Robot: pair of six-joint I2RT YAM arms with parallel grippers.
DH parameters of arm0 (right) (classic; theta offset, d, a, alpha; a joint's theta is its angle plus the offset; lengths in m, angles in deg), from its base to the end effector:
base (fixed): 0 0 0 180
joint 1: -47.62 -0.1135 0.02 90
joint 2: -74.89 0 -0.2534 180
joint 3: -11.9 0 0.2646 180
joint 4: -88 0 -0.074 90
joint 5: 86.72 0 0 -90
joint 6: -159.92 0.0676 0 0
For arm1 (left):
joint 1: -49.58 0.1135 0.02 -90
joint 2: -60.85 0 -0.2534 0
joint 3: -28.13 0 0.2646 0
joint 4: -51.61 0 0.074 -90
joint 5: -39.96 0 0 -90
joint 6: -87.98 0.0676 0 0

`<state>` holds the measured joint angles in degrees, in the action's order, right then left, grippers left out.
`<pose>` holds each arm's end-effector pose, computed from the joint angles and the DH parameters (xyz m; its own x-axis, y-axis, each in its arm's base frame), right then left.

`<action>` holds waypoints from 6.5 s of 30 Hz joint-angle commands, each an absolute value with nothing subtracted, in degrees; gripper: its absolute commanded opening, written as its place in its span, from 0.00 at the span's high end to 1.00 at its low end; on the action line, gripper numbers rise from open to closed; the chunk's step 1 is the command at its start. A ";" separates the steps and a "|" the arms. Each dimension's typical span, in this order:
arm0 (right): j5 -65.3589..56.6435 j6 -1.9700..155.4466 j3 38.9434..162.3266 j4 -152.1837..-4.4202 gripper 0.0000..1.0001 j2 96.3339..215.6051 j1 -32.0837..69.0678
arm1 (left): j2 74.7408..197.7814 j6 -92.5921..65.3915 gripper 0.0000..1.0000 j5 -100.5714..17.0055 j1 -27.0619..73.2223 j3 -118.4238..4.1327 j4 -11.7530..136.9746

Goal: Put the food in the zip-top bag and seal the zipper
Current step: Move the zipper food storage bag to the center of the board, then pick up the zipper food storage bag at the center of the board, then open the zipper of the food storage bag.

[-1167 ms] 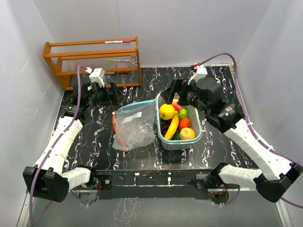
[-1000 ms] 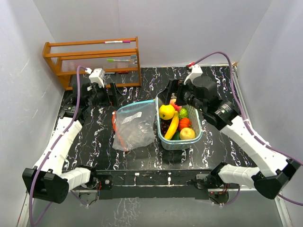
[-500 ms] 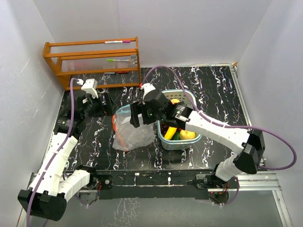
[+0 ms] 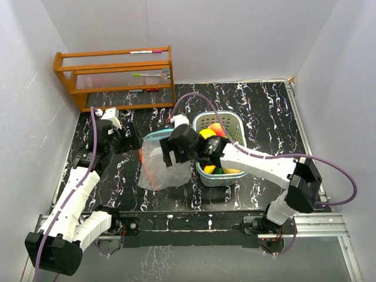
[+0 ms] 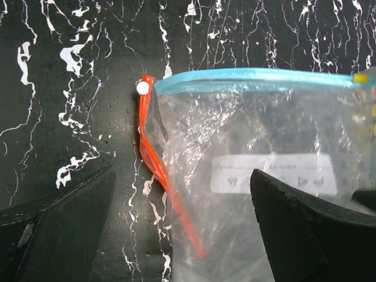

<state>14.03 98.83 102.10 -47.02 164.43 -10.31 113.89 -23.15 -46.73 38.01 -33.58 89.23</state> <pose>0.2140 0.3179 0.2718 -0.6930 -0.2114 -0.6893 -0.4874 0.8418 0.2318 0.2471 -0.0546 0.2874 -0.5323 -0.2584 -0.8061 0.0620 0.9378 -0.3415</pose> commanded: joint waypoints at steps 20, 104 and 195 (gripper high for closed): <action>27.72 99.87 101.82 -47.96 0.06 152.02 -25.43 | 113.17 -23.28 0.03 -47.54 37.07 -33.77 88.76; 36.91 78.15 100.21 -60.53 0.92 155.83 -21.33 | 116.57 -50.26 0.26 -17.15 36.95 -46.38 88.42; 29.31 96.98 96.95 -65.30 0.32 154.09 -17.36 | 118.55 -45.70 1.00 -15.93 35.58 -42.38 81.02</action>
<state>30.29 95.49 95.59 -60.81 152.03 -18.64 119.42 -45.18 -18.52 35.84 -39.52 82.41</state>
